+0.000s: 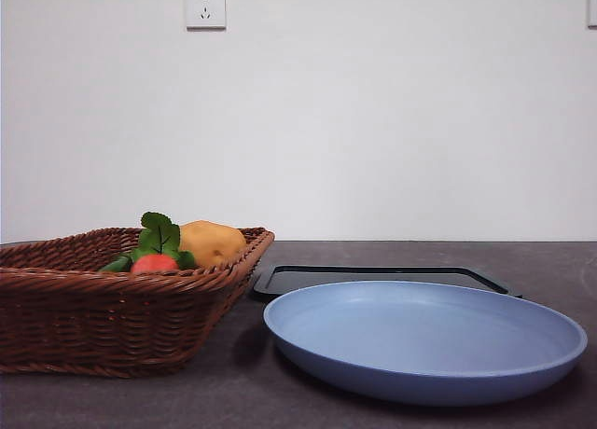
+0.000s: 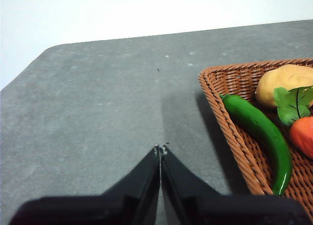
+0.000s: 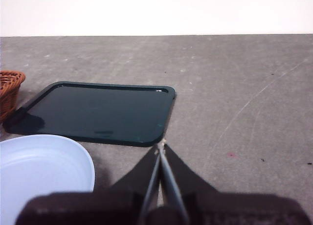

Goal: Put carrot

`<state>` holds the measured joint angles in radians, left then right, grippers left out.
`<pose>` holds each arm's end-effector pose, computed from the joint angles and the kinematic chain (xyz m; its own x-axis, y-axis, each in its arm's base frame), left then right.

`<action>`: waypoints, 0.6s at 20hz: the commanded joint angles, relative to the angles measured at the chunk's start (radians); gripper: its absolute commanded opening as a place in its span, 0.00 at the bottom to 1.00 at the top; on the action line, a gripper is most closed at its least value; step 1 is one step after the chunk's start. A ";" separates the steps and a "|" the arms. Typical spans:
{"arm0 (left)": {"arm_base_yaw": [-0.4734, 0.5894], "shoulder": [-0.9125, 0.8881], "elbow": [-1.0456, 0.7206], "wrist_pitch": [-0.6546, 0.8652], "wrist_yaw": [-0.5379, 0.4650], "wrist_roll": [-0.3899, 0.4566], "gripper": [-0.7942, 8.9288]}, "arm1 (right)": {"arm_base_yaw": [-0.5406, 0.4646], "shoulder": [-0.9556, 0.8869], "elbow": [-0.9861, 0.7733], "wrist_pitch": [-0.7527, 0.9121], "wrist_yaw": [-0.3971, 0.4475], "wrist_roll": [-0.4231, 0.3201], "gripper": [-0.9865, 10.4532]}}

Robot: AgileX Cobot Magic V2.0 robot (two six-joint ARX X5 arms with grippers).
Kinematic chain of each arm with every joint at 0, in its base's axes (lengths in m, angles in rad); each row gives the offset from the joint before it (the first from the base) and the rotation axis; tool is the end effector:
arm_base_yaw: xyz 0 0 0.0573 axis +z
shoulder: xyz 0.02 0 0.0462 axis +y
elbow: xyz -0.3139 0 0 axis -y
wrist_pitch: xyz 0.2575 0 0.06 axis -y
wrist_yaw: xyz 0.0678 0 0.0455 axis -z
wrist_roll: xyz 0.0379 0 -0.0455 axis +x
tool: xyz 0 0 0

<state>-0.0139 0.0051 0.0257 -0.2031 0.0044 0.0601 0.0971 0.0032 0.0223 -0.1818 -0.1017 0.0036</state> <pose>0.0662 -0.0011 0.1512 0.9832 -0.0181 -0.1815 0.0291 0.9979 0.0583 0.0658 0.0103 0.1523 0.9672 0.1962 -0.1611 -0.1956 0.9805 0.0200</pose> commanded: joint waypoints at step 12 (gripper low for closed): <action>0.002 -0.003 -0.006 0.097 0.228 -0.446 0.09 | 0.002 -0.003 -0.012 0.031 -0.002 0.470 0.09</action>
<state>-0.0139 0.0051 0.0250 -0.1184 0.2241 -0.3271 0.0971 0.0032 0.0166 -0.1623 -0.1028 0.3809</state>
